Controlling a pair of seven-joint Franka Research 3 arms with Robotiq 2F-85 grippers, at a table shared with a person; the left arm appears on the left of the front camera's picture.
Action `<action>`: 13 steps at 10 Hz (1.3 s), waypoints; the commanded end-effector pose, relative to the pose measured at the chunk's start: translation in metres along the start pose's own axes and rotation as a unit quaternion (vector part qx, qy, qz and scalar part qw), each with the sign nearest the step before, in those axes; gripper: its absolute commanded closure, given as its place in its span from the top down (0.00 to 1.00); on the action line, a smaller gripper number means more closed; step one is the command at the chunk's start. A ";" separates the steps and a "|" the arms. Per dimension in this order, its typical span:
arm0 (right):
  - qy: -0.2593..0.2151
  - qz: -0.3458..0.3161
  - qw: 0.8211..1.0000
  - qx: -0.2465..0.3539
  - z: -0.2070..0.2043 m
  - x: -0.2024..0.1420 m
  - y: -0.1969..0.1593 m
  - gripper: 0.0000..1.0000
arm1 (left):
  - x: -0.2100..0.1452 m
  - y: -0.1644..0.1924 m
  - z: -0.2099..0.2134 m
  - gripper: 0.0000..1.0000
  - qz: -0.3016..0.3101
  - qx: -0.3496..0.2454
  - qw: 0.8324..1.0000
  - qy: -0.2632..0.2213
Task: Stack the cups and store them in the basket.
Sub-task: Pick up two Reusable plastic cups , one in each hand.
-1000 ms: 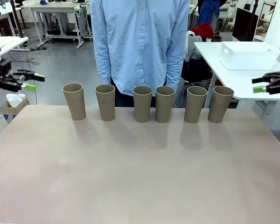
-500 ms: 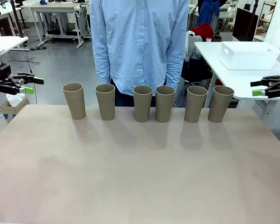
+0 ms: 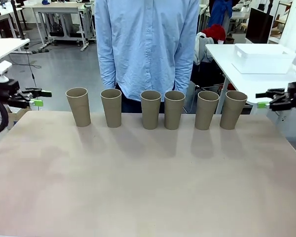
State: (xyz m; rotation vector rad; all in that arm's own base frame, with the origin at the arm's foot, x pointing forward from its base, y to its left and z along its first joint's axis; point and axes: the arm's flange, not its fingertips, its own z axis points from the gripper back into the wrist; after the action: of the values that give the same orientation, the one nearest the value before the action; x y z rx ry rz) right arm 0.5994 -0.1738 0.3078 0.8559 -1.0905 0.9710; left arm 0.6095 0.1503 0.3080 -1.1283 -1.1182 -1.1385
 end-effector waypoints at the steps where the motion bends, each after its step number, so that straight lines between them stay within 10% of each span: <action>1: -0.039 0.028 0.999 0.014 -0.008 -0.019 -0.033 1.00 | -0.012 0.033 -0.004 1.00 -0.008 -0.003 0.999 -0.045; 13: -0.059 0.008 0.996 0.068 -0.048 -0.055 -0.042 1.00 | -0.063 0.057 -0.057 1.00 -0.017 0.055 0.997 -0.049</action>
State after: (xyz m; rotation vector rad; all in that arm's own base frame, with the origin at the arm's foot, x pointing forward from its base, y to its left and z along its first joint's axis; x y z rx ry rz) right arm 0.6418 -0.1619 0.2406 1.0055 -1.1337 1.0166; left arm 0.6663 0.1136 0.2367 -1.1247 -1.2185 -1.0467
